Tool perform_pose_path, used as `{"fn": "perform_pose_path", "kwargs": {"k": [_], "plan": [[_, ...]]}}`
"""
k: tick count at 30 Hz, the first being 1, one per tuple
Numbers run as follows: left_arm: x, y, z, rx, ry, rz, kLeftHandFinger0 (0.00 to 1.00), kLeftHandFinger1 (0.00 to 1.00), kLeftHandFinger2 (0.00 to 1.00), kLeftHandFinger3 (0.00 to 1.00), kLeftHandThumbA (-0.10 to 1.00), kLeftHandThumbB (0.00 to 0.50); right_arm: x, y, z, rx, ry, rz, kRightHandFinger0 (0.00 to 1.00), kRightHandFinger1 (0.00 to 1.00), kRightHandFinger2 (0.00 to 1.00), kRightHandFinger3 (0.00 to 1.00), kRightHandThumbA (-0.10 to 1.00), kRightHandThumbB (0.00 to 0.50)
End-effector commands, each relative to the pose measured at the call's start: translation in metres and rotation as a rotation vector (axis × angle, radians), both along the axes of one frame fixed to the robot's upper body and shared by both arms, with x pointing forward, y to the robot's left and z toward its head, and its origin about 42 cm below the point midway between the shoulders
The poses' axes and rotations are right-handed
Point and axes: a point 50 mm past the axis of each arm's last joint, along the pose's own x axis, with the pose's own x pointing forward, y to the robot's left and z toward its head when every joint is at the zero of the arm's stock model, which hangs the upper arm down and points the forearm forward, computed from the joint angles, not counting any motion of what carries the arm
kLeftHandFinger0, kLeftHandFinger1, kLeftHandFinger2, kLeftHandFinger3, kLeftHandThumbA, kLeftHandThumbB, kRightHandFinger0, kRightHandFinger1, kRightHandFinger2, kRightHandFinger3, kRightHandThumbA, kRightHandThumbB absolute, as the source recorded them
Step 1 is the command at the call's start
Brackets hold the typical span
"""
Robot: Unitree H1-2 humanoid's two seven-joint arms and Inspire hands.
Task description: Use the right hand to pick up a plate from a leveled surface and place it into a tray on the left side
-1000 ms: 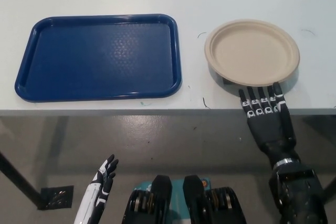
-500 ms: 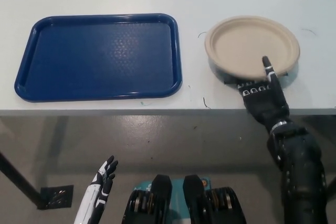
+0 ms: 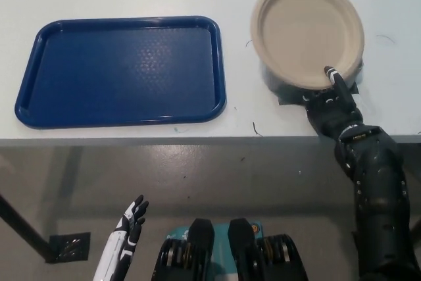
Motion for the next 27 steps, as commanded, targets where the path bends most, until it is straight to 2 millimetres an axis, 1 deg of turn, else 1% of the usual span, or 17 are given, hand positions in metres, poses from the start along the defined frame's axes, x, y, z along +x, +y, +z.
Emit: {"fn": "perform_pose_path", "kwargs": {"k": [1, 5, 6, 7, 9, 11, 12, 13, 14, 15, 16, 17, 18, 19, 22, 24, 27], "plan": [[0.001, 0.001, 0.008, 0.002, -0.056, -0.017, 1.00, 1.00, 1.00, 1.00, 1.00, 0.235, -0.002, 0.003, 0.006, -0.033, 0.011, 0.012, 0.00, 0.05, 0.62, 1.00, -0.10, 0.000], [0.002, 0.002, 0.009, -0.003, -0.058, -0.019, 1.00, 1.00, 1.00, 1.00, 1.00, 0.239, -0.007, 0.006, 0.002, -0.052, 0.005, 0.022, 0.00, 0.10, 0.63, 1.00, -0.10, 0.000], [0.003, 0.002, 0.009, 0.001, -0.061, -0.018, 1.00, 1.00, 1.00, 1.00, 1.00, 0.234, -0.008, 0.007, 0.002, -0.049, -0.002, 0.019, 0.00, 0.12, 0.64, 0.97, -0.10, 0.000], [0.003, 0.002, 0.010, 0.006, -0.064, -0.017, 1.00, 1.00, 1.00, 1.00, 1.00, 0.229, -0.010, 0.007, 0.002, -0.045, -0.014, 0.011, 0.00, 0.15, 0.63, 0.74, -0.10, 0.008], [0.003, 0.003, 0.010, 0.008, -0.062, -0.015, 1.00, 1.00, 1.00, 1.00, 1.00, 0.236, -0.016, 0.008, 0.008, -0.081, -0.036, -0.002, 0.00, 0.16, 0.60, 0.64, -0.10, 0.002], [0.005, 0.003, 0.011, 0.011, -0.063, -0.018, 1.00, 1.00, 1.00, 1.00, 1.00, 0.237, -0.021, 0.009, 0.017, -0.112, -0.057, -0.017, 0.00, 0.13, 0.59, 0.61, -0.10, 0.000], [0.005, 0.003, 0.011, 0.011, -0.064, -0.017, 1.00, 1.00, 1.00, 1.00, 1.00, 0.236, -0.029, 0.010, 0.031, -0.121, -0.113, -0.020, 0.00, 0.14, 0.59, 0.32, -0.10, 0.022], [0.005, 0.003, 0.011, 0.011, -0.065, -0.016, 1.00, 1.00, 1.00, 1.00, 1.00, 0.235, -0.033, 0.011, 0.038, -0.128, -0.138, -0.018, 0.00, 0.17, 0.59, 0.35, -0.10, 0.025], [0.005, 0.002, 0.011, 0.012, -0.066, -0.017, 1.00, 1.00, 1.00, 1.00, 1.00, 0.235, -0.037, 0.011, 0.045, -0.134, -0.167, -0.017, 0.00, 0.22, 0.61, 0.63, -0.10, 0.030], [0.005, 0.002, 0.011, 0.014, -0.063, -0.019, 1.00, 1.00, 1.00, 1.00, 1.00, 0.240, -0.046, 0.014, 0.064, -0.140, -0.225, -0.018, 0.00, 0.20, 0.62, 0.95, -0.10, 0.047], [0.005, 0.002, 0.011, 0.015, -0.064, -0.020, 1.00, 1.00, 1.00, 1.00, 1.00, 0.239, -0.050, 0.015, 0.070, -0.139, -0.246, -0.018, 0.00, 0.18, 0.63, 0.85, -0.10, 0.044], [0.007, 0.004, 0.012, 0.015, -0.067, -0.022, 1.00, 1.00, 1.00, 1.00, 1.00, 0.233, -0.058, 0.019, 0.090, -0.151, -0.328, -0.007, 0.00, 0.17, 0.63, 0.78, -0.10, 0.024], [0.007, 0.004, 0.012, 0.015, -0.067, -0.022, 1.00, 1.00, 1.00, 1.00, 1.00, 0.232, -0.059, 0.020, 0.092, -0.153, -0.334, -0.006, 0.00, 0.17, 0.63, 0.78, -0.10, 0.022], [0.007, 0.004, 0.012, 0.015, -0.070, -0.022, 1.00, 1.00, 1.00, 1.00, 1.00, 0.237, -0.067, 0.023, 0.108, -0.159, -0.377, -0.003, 0.00, 0.14, 0.64, 0.92, -0.10, 0.024], [0.007, 0.005, 0.011, 0.013, -0.066, -0.024, 1.00, 1.00, 1.00, 1.00, 1.00, 0.240, -0.085, 0.033, 0.140, -0.178, -0.466, 0.004, 0.00, 0.09, 0.61, 1.00, -0.10, 0.021], [0.007, 0.004, 0.012, 0.017, -0.065, -0.026, 1.00, 1.00, 1.00, 1.00, 1.00, 0.235, -0.093, 0.040, 0.157, -0.212, -0.530, 0.021, 0.00, 0.09, 0.59, 1.00, -0.10, 0.001], [0.007, 0.004, 0.012, 0.019, -0.064, -0.024, 1.00, 1.00, 1.00, 1.00, 1.00, 0.238, -0.099, 0.049, 0.171, -0.221, -0.568, 0.040, 0.00, 0.13, 0.62, 1.00, -0.10, 0.010]]}}
